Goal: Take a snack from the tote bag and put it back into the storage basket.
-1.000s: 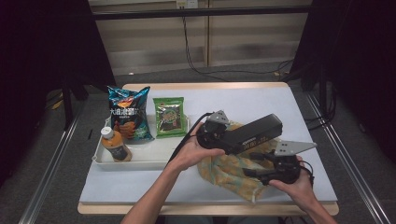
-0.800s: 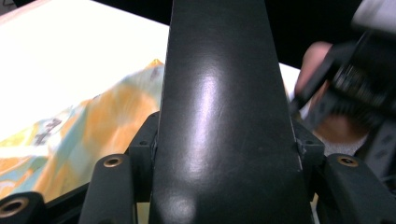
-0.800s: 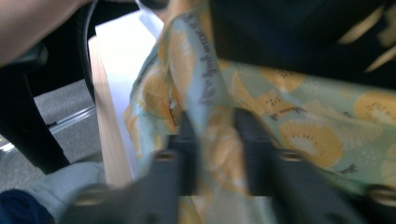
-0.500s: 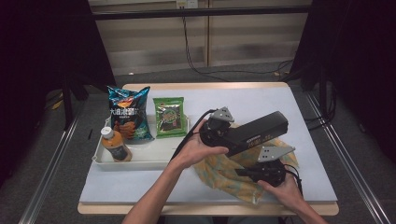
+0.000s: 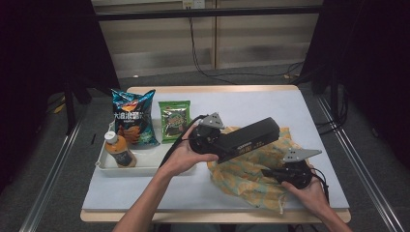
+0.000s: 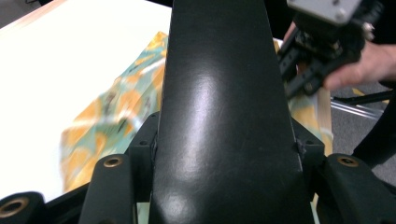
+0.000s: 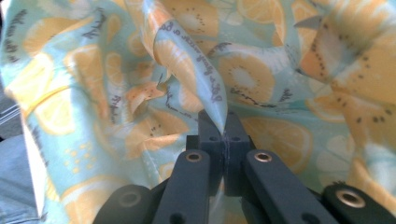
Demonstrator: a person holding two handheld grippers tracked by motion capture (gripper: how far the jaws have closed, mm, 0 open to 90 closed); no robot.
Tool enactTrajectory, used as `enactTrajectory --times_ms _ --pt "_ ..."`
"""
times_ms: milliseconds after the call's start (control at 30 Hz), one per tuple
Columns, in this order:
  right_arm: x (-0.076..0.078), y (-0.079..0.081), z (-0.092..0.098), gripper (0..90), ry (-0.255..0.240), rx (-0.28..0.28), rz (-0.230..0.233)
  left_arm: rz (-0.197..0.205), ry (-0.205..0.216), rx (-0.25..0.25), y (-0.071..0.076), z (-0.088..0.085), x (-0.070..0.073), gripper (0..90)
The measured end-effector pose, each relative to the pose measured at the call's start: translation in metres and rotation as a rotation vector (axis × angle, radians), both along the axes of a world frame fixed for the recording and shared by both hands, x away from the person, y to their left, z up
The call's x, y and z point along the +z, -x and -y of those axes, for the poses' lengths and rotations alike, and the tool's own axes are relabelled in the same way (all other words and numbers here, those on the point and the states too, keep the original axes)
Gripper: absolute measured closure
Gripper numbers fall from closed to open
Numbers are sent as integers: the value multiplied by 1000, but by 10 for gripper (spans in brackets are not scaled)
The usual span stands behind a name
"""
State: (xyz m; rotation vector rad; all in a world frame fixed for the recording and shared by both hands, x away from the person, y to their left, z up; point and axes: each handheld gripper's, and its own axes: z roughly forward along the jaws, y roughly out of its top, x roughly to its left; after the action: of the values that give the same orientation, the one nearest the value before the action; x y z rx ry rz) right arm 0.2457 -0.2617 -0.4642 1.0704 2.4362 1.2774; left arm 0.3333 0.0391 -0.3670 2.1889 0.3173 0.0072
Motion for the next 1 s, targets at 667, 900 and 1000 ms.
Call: enactTrajectory --times_ms 667,900,1000 --pt "22 20 10 446 -95 -28 77 2 -38 87 -2 -72 -6 433" --pt "23 27 16 365 -108 -52 83 6 -67 93 -2 -89 -6 433" --pt "25 31 18 349 -122 -63 101 -15 -37 112 -1 -102 -11 433"
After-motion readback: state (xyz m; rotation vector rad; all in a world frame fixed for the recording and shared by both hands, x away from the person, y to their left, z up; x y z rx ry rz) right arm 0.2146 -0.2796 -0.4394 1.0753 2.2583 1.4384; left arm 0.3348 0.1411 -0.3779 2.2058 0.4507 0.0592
